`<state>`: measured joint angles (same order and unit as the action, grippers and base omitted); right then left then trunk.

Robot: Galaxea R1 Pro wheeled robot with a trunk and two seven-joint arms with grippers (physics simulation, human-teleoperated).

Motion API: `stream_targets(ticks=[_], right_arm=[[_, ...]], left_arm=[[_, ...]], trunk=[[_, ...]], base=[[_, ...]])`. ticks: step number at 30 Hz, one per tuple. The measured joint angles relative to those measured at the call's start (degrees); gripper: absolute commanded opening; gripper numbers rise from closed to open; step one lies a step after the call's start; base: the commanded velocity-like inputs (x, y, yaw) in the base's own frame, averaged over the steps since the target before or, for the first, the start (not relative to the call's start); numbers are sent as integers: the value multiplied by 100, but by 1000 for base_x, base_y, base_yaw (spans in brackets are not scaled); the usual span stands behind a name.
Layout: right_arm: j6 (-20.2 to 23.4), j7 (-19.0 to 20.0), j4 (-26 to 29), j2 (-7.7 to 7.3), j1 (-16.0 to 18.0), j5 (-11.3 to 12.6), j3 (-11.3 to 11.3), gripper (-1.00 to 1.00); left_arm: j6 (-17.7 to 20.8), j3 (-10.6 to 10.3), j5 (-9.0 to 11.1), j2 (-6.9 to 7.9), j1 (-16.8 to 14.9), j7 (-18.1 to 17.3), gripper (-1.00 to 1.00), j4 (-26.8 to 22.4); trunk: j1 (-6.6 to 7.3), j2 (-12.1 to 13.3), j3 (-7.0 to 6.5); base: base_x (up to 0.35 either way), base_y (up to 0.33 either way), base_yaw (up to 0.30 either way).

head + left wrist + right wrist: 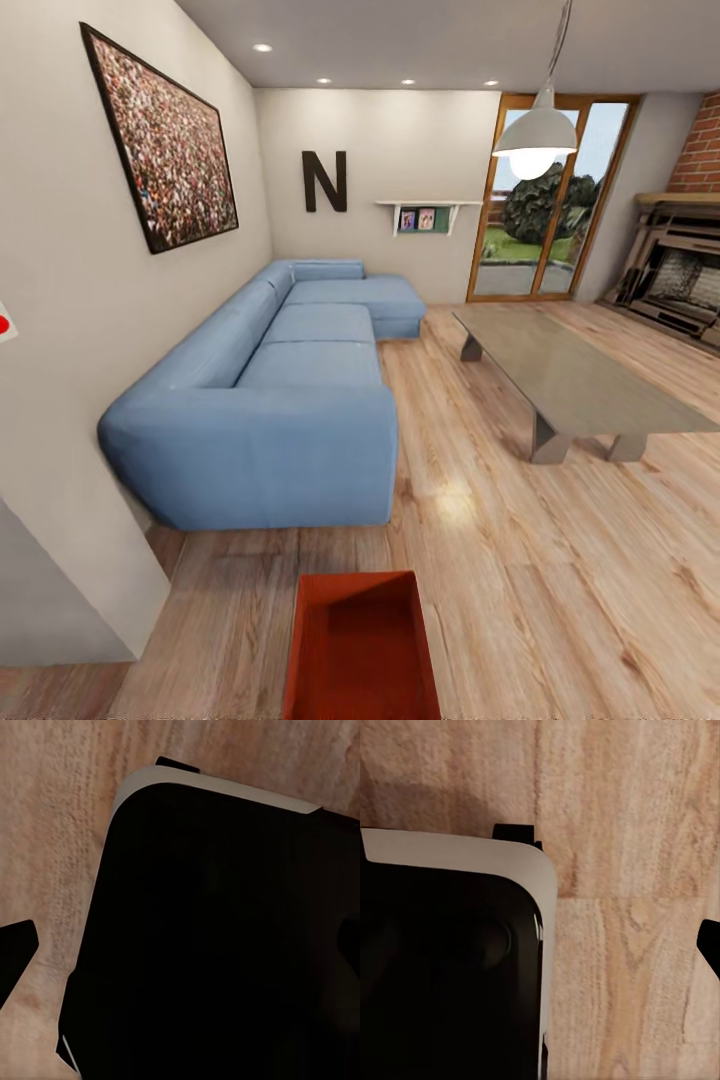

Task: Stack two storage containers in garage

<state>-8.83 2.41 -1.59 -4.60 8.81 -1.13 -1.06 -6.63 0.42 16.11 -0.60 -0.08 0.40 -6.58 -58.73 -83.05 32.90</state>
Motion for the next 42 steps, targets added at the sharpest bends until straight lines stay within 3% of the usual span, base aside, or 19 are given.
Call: stream_targets(ticks=[42], right_arm=[[2,0,0,5,0,0,0,100]], left_arm=[[0,-3,0,0,0,0,100,0]], trunk=[[0,0,385]], base=[[0,-28,0]])
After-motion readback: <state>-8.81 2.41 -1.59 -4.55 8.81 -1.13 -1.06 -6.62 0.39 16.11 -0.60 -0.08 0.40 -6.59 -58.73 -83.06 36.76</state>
